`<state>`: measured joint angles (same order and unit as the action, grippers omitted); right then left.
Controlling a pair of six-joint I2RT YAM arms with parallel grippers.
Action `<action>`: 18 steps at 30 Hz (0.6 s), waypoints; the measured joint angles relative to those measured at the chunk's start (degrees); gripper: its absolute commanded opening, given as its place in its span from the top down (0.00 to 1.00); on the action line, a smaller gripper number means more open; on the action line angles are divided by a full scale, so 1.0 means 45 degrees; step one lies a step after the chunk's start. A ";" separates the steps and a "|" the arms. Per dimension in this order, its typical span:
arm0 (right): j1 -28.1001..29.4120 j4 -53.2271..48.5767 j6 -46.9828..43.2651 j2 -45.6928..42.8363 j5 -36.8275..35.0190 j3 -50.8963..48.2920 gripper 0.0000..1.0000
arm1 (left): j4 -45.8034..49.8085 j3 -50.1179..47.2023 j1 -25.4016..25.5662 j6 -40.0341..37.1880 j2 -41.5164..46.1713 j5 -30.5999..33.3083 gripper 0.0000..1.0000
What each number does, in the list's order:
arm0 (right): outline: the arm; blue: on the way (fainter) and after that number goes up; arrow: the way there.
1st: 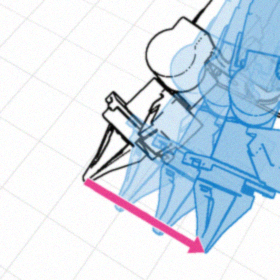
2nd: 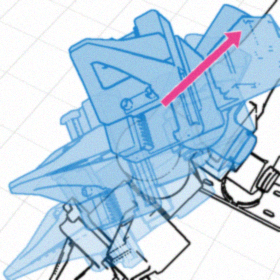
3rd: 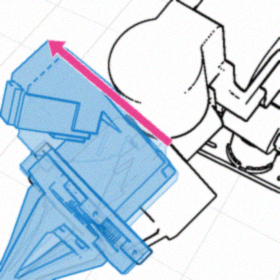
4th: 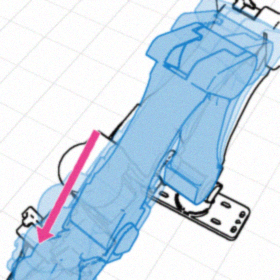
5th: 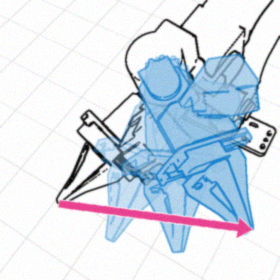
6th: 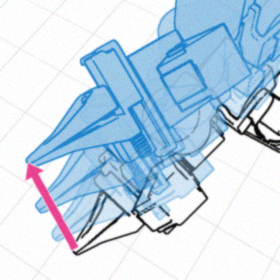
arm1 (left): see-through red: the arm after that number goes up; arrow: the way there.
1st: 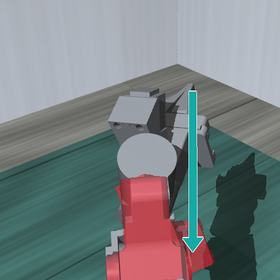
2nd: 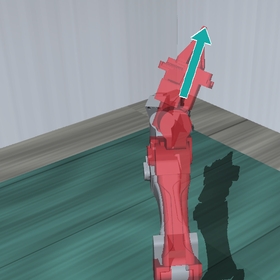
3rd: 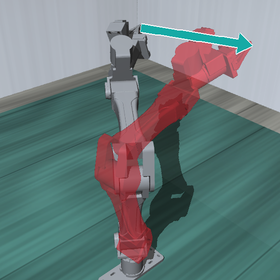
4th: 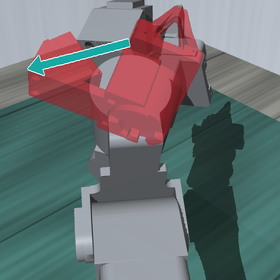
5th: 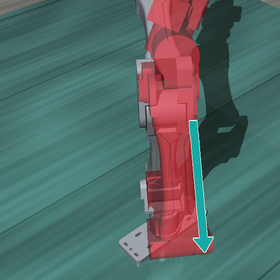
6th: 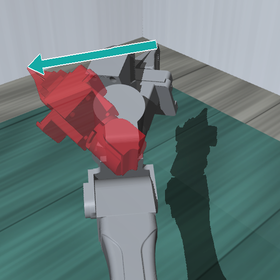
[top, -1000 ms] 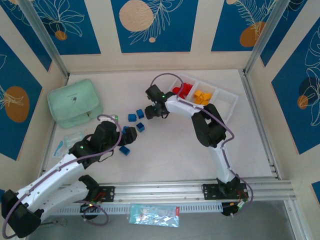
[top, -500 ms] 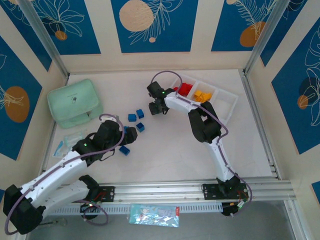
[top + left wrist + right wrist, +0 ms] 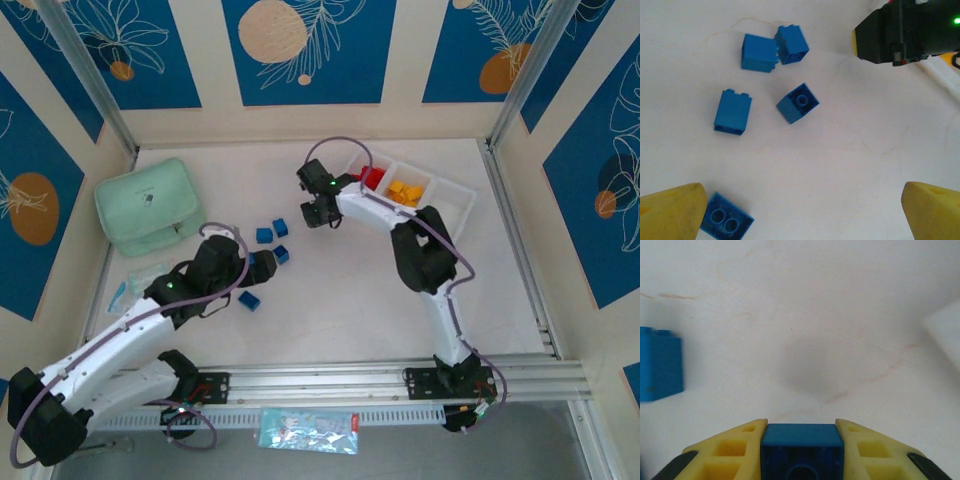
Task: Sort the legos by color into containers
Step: Pick up the lego from the center of the table, then place the lego in the container.
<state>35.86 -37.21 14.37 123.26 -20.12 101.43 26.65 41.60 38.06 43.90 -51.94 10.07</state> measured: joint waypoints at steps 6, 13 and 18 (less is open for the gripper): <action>-0.1277 0.0170 0.1098 -0.3866 0.0287 -0.2492 0.74 | -0.0228 0.0602 -0.0010 -0.0306 -0.0321 -0.0957 0.01; -0.3473 0.0282 0.2268 -0.6951 0.0068 -0.5561 0.73 | -0.1098 0.1078 0.0262 -0.0612 -0.1724 -0.2205 0.01; -0.5144 0.0053 0.2924 -0.8252 0.0044 -0.7252 0.72 | -0.2123 0.1447 0.0690 -0.0865 -0.2958 -0.2866 0.01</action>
<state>12.71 -36.97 27.53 86.13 -19.92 68.79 17.10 48.12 41.17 40.01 -65.25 -2.83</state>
